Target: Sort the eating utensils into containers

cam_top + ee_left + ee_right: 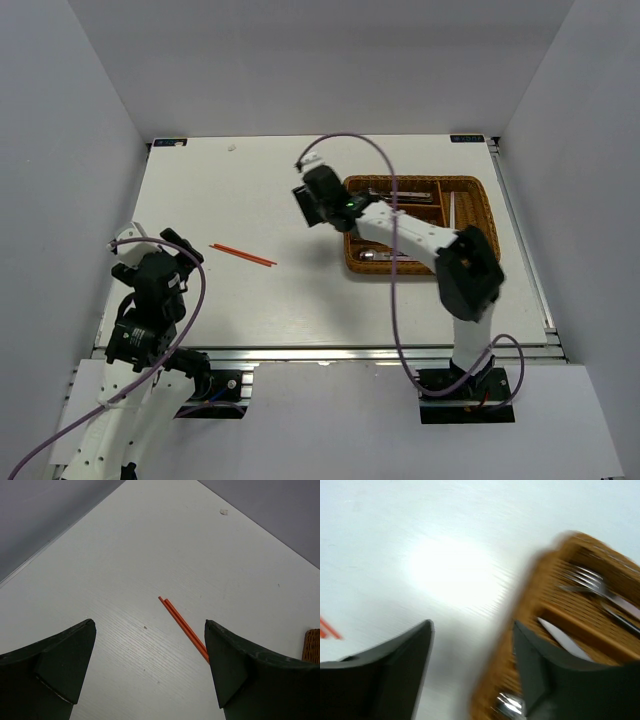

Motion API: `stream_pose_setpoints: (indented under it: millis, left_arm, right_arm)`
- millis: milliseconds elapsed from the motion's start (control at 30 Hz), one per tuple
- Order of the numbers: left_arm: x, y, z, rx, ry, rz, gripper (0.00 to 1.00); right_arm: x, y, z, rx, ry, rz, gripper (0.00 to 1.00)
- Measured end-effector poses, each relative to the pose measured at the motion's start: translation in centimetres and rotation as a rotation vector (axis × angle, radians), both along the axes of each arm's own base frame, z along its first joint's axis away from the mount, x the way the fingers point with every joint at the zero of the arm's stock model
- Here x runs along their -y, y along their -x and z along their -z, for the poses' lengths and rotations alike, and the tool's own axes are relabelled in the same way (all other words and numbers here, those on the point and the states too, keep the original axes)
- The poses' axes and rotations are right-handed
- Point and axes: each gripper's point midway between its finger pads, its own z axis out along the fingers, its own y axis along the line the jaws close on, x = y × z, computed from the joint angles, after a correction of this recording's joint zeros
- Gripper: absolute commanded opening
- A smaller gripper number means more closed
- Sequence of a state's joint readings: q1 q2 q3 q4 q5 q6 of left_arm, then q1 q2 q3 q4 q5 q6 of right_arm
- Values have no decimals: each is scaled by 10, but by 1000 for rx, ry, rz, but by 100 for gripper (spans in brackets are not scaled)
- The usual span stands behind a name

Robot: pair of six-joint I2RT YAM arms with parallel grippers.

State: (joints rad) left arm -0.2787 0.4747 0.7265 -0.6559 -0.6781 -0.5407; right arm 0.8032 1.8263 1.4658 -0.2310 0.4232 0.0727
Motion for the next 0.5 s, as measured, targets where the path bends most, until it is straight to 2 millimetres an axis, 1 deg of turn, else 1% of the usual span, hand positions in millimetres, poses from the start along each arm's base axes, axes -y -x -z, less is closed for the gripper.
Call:
stream_pose_setpoints:
  millis: [33,67,100,133,233,300,367,433,500]
  left_arm:
    - [-1,0,0,0,-1,-7,98]
    - [-2,1,0,1,-2,-12,98]
    - [-3,1,0,2,-2,-17,98]
    - [-3,1,0,3,-2,-20,98]
    - [-3,1,0,0,-2,-23,98]
    - [-3,0,2,-9,-4,-24,98]
    - [-3,-2,4,-19,-7,-24,98]
    - [-3,-3,5,-26,-9,-24,98]
    - [-2,-3,6,-29,-10,-23,98]
  right_arm:
    - [-21,0,12,-22,14,-47,45]
    - [-43,1,21,-36,20,-101,42]
    - [-67,3,33,-52,23,-162,40]
    - [-88,7,47,-73,30,-223,38]
    - [-134,25,83,-138,42,-376,36]
    - [-151,38,103,-179,51,-450,36]
    - [-160,49,118,-210,61,-503,36]
    - [-165,57,124,-226,64,-537,35]
    - [-170,62,123,-231,52,-564,35]
